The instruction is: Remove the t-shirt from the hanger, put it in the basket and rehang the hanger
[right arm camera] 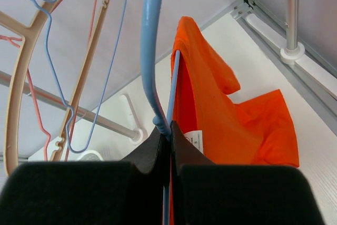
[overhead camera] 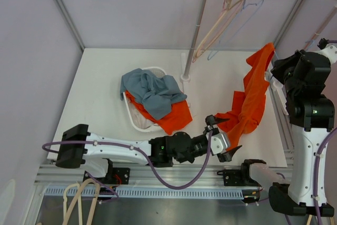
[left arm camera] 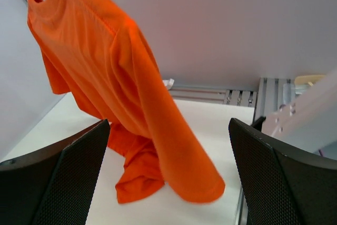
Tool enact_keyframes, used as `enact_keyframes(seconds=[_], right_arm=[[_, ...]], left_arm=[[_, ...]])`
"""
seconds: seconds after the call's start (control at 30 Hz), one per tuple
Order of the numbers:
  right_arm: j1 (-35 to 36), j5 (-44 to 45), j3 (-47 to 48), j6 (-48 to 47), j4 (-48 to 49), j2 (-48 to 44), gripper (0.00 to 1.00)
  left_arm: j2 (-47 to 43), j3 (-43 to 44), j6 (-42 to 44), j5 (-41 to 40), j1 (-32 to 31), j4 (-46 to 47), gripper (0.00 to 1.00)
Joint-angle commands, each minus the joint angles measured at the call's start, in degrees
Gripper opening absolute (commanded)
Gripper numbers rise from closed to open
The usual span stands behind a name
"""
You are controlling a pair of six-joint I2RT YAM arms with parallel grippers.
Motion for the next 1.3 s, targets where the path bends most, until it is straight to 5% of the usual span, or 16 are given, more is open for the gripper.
enact_keyframes(seconds=[0.0,0.17,0.27,0.3,0.37,0.7,0.97,1.27], right_arm=[[0.43,-0.66,2.27,0.75,2.08,-0.78,0.0],[2.45,-0.75,2.18,0.31,1.99,-0.6,0.0],[2.89,-0.83,2.09,0.13,1.99,-0.69,0.0],[2.97,-0.83,2.01,-0.13,1.99,-0.69,0.0],[2.97,-0.57,2.09,-0.39,1.99,-0.69,0.0],[3.06,4.16,-2.13,-4.0,6.38,3.34,0.0],[2.8,8.92,1.47,-6.81,11.22,12.14,0.0],[1.66,9.01,4.37,-8.3,12.19,16.1,0.0]], left_arm=[[4.27,4.39,2.42,-0.05,0.07,3.98,1.0],[8.85,9.67,0.85,0.64,1.65,1.35,0.95],[10.87,12.39,-1.53,-1.53,2.97,-1.72,0.5],[12.18,13.18,-2.4,-3.47,3.15,-3.21,0.23],[13.16,16.7,-2.32,-8.38,3.15,-7.25,0.01],[1.74,11.09,0.67,-14.64,-2.56,-9.64,0.01],[-5.65,-1.05,-8.73,-16.66,-11.86,-7.72,0.01],[-4.86,-6.92,-17.44,-16.49,-14.86,-9.74,0.01]])
